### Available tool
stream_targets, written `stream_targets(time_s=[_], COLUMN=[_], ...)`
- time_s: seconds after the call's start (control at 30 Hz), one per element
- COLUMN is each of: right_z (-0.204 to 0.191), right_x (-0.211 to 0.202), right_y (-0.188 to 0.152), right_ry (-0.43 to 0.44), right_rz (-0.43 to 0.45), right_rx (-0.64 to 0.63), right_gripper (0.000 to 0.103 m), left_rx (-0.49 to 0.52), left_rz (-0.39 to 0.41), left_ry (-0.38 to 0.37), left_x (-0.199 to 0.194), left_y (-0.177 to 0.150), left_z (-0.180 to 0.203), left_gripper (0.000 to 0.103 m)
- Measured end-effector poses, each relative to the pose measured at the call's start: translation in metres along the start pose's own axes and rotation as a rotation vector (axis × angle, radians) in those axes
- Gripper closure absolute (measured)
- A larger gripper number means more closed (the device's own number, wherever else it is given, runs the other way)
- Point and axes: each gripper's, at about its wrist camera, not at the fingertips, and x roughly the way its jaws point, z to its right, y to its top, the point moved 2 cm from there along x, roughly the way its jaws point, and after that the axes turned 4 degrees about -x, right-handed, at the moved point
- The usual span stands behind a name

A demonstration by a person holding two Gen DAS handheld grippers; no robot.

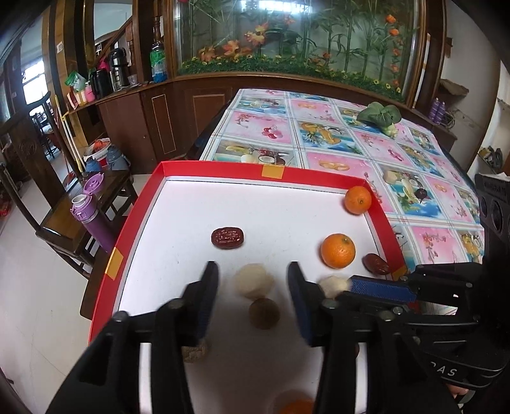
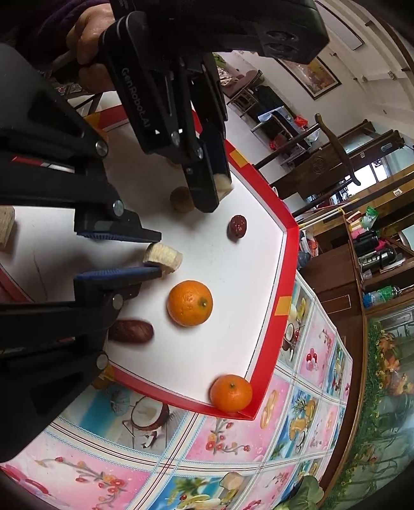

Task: Organize fruits
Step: 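Carry both pale cubes over the tray and open both grippers, then grasp a pale cube with the right gripper while the left gripper grasps a dark red date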

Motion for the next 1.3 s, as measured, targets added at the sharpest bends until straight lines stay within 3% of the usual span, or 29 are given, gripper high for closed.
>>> stream_targets(time_s=[0.27, 0.53, 0.87, 0.97, 1.03, 1.1, 1.3], right_z=[0.012, 0.049, 0.113, 0.132, 0.142, 0.148, 0.160], right_x=[-0.017, -0.062, -0.158, -0.183, -0.194, -0.200, -0.188], right_y=[-0.002, -0.018, -0.088, -0.114, -0.127, -0.138, -0.139], right_ry=[0.011, -0.051, -0.311, -0.419, -0.490, -0.530, -0.543], right_rz=[0.048, 0.116, 0.127, 0.104, 0.084, 0.071, 0.055], right_rx=[0.037, 0.112, 0.206, 0.246, 0.257, 0.252, 0.248], right_gripper=[0.085, 0.085, 0.085, 0.075, 0.057, 0.054, 0.054], left_rx=[0.011, 0.083, 0.176, 0.204, 0.212, 0.216, 0.241], left_rz=[0.003, 0.001, -0.009, -0.017, -0.022, -0.031, -0.035], left_ry=[-0.029, -0.098, -0.174, -0.188, -0.190, -0.193, -0.198], left_x=[-0.004, -0.008, -0.010, -0.011, -0.011, -0.009, -0.012], left_y=[0.003, 0.006, 0.006, 0.001, -0.003, -0.005, -0.008], left_z=[0.015, 0.058, 0.116, 0.128, 0.133, 0.137, 0.147], left_gripper=[0.049, 0.046, 0.045, 0.044, 0.043, 0.043, 0.043])
